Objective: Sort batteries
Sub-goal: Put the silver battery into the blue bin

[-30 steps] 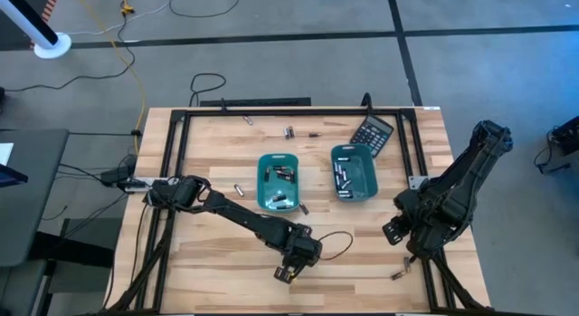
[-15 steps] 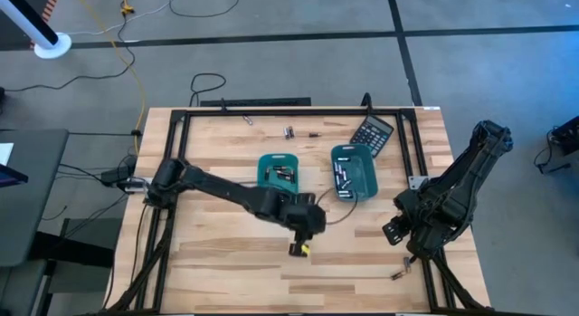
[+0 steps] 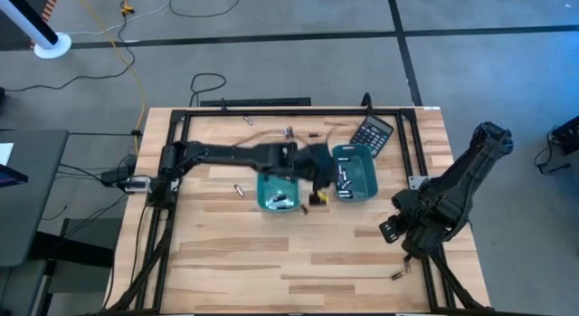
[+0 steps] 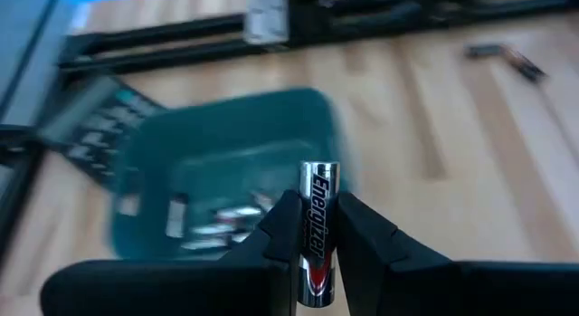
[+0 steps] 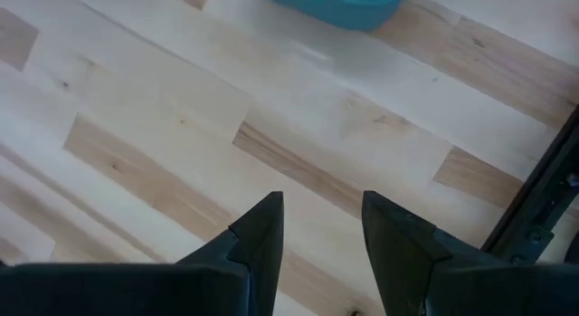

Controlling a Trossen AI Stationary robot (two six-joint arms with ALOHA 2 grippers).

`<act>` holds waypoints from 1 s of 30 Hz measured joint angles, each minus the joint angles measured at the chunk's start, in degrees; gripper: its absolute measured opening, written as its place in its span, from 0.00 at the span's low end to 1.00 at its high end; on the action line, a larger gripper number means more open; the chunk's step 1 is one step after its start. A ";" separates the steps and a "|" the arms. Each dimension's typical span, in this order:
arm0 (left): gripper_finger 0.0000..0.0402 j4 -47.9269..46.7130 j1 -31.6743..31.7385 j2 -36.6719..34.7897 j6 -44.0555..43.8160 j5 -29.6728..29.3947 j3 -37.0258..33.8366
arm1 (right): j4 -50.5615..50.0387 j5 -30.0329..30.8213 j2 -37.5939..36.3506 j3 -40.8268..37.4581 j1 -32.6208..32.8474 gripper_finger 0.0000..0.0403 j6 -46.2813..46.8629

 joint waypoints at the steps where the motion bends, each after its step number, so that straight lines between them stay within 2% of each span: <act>1: 0.10 0.66 1.20 0.00 0.42 0.63 -0.02 | -0.04 0.02 0.31 0.00 -0.58 0.42 0.00; 7: 0.10 5.67 6.50 2.10 2.65 3.76 -0.30 | -0.05 0.02 2.51 0.00 -4.09 0.42 -0.02; 10: 0.10 12.03 8.05 5.37 3.39 7.71 -0.57 | 0.05 0.00 3.48 0.00 -6.16 0.42 -0.03; 14: 0.10 16.79 8.76 9.98 3.59 9.29 0.02 | 0.49 0.02 4.40 0.00 -8.98 0.42 -0.03; 25: 0.12 18.54 9.14 17.62 4.84 11.34 -0.11 | 1.51 0.04 4.59 -0.01 -13.52 0.42 0.01; 30: 0.17 17.78 9.12 17.64 4.77 11.42 -0.07 | 2.95 0.04 4.66 0.00 -14.55 0.42 0.01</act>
